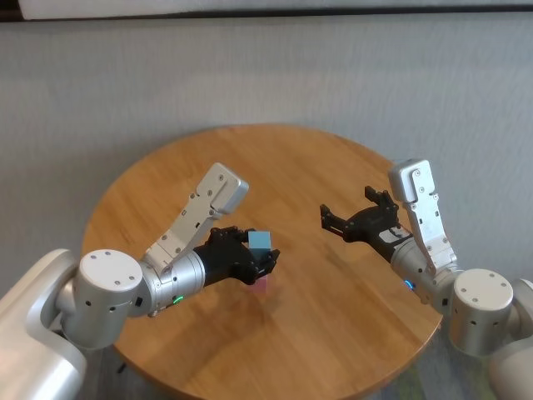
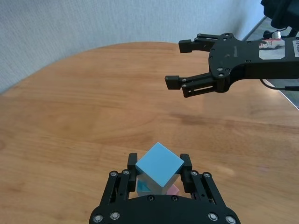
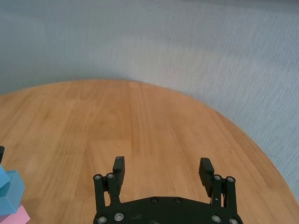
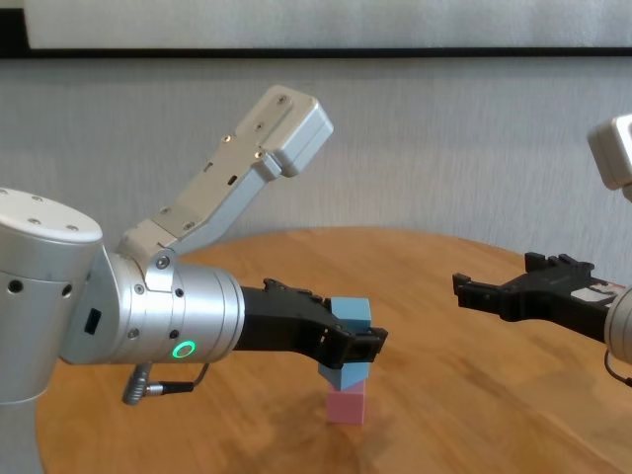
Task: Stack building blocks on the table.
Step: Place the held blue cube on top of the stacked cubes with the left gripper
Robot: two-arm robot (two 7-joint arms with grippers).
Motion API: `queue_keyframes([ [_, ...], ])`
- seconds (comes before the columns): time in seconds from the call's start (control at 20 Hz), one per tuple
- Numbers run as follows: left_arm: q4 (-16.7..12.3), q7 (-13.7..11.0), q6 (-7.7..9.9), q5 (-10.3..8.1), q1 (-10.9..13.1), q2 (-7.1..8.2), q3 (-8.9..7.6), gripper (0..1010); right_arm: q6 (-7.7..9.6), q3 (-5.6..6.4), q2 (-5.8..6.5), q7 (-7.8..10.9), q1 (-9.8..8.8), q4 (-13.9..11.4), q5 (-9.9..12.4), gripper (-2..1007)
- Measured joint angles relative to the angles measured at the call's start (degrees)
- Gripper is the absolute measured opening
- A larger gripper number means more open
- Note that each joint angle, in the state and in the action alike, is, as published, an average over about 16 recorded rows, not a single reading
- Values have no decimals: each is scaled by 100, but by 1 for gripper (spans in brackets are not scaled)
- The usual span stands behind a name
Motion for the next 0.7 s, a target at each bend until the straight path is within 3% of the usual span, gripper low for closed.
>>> queue_keyframes([
  [0.35,11,7,-6,9,0,-9,-9,618,0,0,0,0,0,0,0,1005],
  [0.7,4,33,3,23,10,-15,-25,769,0,0,0,0,0,0,0,1005],
])
